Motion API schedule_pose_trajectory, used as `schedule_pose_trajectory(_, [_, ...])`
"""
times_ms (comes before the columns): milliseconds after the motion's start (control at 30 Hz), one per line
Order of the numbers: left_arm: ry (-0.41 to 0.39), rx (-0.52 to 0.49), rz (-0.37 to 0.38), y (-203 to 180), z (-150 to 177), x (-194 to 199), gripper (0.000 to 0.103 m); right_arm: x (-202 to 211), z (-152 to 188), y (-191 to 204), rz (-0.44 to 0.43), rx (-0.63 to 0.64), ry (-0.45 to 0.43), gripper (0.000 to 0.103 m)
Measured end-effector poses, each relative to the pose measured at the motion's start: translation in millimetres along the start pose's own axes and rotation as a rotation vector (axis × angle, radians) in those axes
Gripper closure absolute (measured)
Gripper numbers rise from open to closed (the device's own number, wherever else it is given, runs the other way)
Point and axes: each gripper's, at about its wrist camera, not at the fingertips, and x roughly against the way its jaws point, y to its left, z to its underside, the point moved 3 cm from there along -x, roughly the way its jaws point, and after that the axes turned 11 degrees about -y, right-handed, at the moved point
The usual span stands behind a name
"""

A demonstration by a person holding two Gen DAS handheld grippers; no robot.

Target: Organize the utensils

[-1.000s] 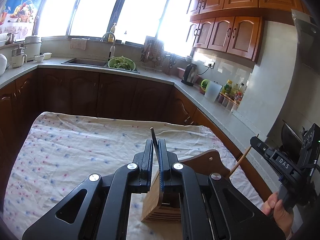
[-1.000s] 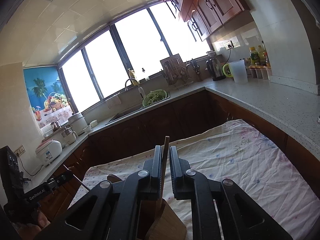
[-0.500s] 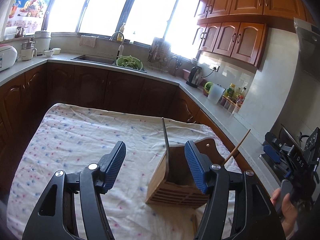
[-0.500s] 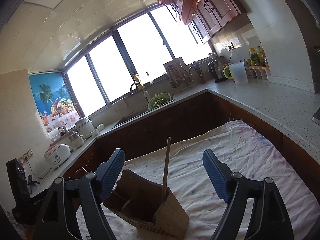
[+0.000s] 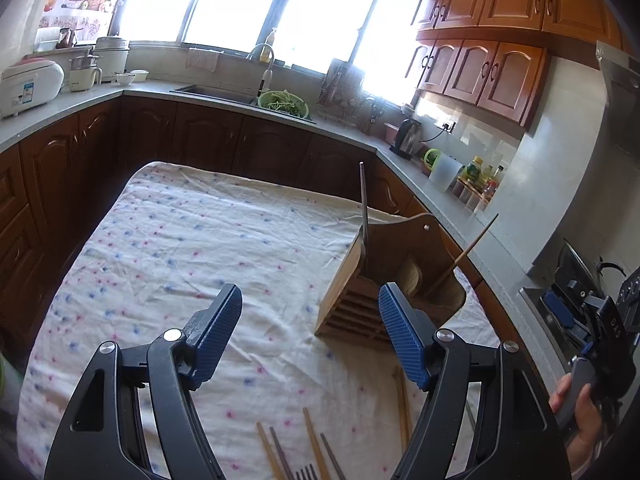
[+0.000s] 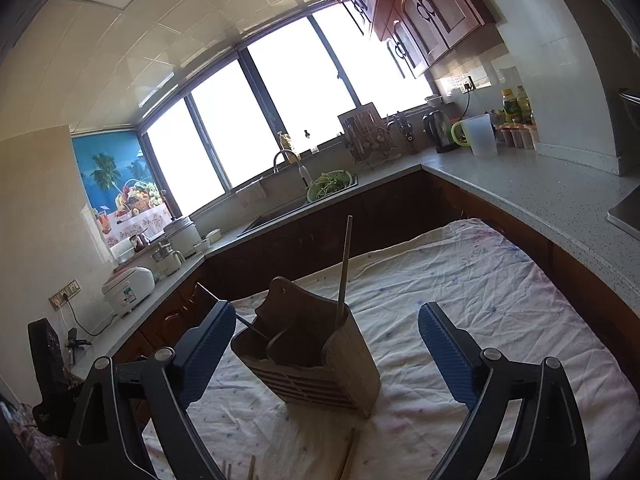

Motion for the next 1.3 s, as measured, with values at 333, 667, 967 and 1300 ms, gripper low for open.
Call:
schedule_pose_trajectory(333, [0.094,0.007,-0.02,18,47,28,0.028,42,31,-13,0.053,0.026,0.074,0.009])
schedule_pose_trajectory(667, [0.187,0.014,-0.083,41,92,35,0.028,65,78,-36,0.128,0.056,0.179,0.01])
schedule_pose_trajectory(967, [0.264,-0.028,-0.11,39,110,24,0.033,50,98,-18,0.107,0.089,0.263,0.062])
schedule_pose_trajectory(1300, [0.401,-0.096,-0.112,28,131,-8,0.068,11,128,6,0.025,0.086,0.391,0.075])
